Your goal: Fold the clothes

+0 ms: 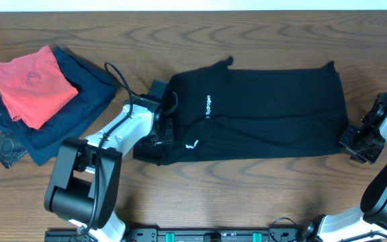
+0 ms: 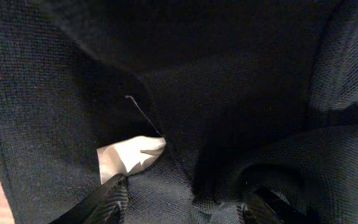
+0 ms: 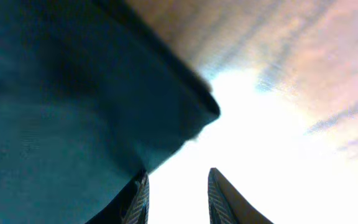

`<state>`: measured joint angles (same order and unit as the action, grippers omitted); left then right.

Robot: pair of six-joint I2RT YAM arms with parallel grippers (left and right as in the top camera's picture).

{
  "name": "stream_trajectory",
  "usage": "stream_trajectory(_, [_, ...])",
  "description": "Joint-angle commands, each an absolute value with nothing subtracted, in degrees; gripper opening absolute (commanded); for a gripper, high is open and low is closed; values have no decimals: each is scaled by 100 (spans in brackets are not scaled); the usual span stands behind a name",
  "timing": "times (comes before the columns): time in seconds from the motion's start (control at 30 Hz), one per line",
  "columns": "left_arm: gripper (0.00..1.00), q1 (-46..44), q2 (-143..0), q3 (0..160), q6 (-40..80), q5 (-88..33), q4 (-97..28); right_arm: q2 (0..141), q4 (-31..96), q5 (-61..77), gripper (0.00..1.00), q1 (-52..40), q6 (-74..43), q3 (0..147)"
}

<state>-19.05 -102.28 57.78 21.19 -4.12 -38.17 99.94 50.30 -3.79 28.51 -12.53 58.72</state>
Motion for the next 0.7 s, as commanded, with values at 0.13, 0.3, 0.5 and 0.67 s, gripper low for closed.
stream_trajectory(0.13, [57, -1865, -10283, 5474, 2169, -340, -4484, 10042, 5406, -773, 26, 3103, -1487, 5867])
stream_trajectory(0.3, [62, -1865, -9907, 5680, 1780, -331, -4663, 10012, 5393, -513, 26, 3210, -1514, 5878])
stream_trajectory(0.5, [85, -1769, -9115, 6663, 1625, -327, -4139, 9570, 5339, 38, 29, 3148, -1227, 6053])
stream_trajectory(0.67, [87, -1409, -9360, 7402, 1319, -475, -3070, 8884, 5334, 552, 36, 3057, -987, 6204])
